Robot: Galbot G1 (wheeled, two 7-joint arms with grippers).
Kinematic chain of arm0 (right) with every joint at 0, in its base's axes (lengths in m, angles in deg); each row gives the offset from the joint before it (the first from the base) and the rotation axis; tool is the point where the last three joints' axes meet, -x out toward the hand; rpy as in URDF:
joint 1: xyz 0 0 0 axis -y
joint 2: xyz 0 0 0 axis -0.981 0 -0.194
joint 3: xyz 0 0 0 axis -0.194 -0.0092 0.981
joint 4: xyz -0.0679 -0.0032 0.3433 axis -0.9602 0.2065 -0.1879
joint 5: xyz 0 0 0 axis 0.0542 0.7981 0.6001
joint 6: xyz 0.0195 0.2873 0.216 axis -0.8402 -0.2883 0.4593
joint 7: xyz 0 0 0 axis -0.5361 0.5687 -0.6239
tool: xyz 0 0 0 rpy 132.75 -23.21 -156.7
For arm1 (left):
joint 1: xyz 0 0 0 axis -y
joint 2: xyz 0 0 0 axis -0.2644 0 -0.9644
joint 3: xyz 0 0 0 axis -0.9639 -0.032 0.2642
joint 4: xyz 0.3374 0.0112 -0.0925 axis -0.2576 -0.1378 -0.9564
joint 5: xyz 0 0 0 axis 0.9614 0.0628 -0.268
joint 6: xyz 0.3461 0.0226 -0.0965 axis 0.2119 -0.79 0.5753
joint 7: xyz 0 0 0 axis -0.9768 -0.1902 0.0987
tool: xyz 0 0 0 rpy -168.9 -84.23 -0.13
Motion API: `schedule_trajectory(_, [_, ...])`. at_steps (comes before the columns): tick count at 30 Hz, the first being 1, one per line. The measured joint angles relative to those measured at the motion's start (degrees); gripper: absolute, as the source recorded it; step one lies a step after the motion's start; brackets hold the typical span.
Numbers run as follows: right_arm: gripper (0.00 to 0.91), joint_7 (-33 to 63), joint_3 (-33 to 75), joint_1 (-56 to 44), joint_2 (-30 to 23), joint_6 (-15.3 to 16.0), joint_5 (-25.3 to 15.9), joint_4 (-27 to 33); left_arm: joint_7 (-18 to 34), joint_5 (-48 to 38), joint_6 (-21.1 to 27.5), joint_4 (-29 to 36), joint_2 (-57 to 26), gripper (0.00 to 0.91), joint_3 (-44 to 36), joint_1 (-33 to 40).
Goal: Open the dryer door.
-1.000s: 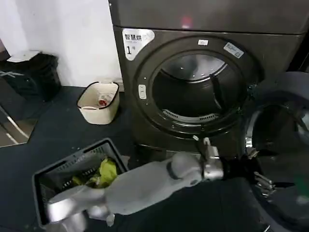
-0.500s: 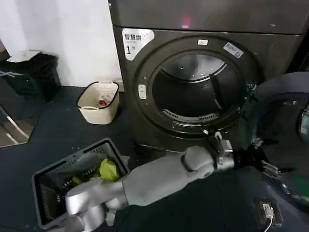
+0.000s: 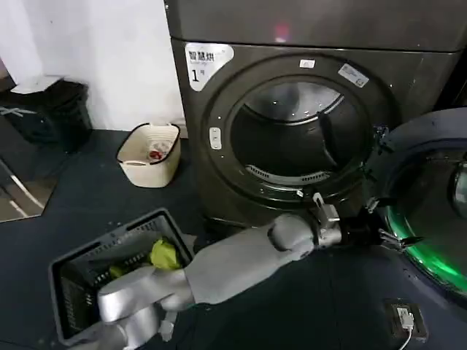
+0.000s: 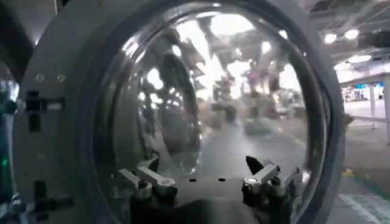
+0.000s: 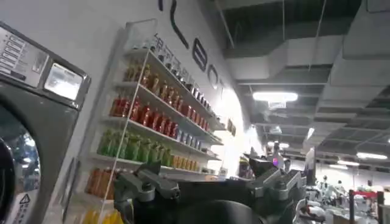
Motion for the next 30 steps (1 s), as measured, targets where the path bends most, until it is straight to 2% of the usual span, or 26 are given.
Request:
schedule_trajectory(2, [0.907, 0.0, 0.0, -0.1, 0.1, 0.0, 0.0, 0.1, 2.6, 2.2, -2.9, 0.4, 0.0, 0.907, -0.4, -0.4])
schedule_trajectory(4, [0.907, 0.0, 0.1, -0.3, 0.3, 0.0, 0.0, 0.1, 4.2, 2.7, -3.6, 1.2, 0.0, 0.907, -0.5, -0.4])
schedule_trajectory(16, [0.907, -0.2, 0.2, -0.4, 1.0, 0.3, 0.0, -0.8, 5.1, 0.5, -5.0, 7.2, -0.3, 0.907, 1.4, -1.8])
schedule_trajectory(30, [0.907, -0.4, -0.4, 0.2, 1.6, 0.4, -0.1, -1.3, 7.4, 0.7, -8.2, 17.2, -17.2, 0.907, 3.3, -3.8])
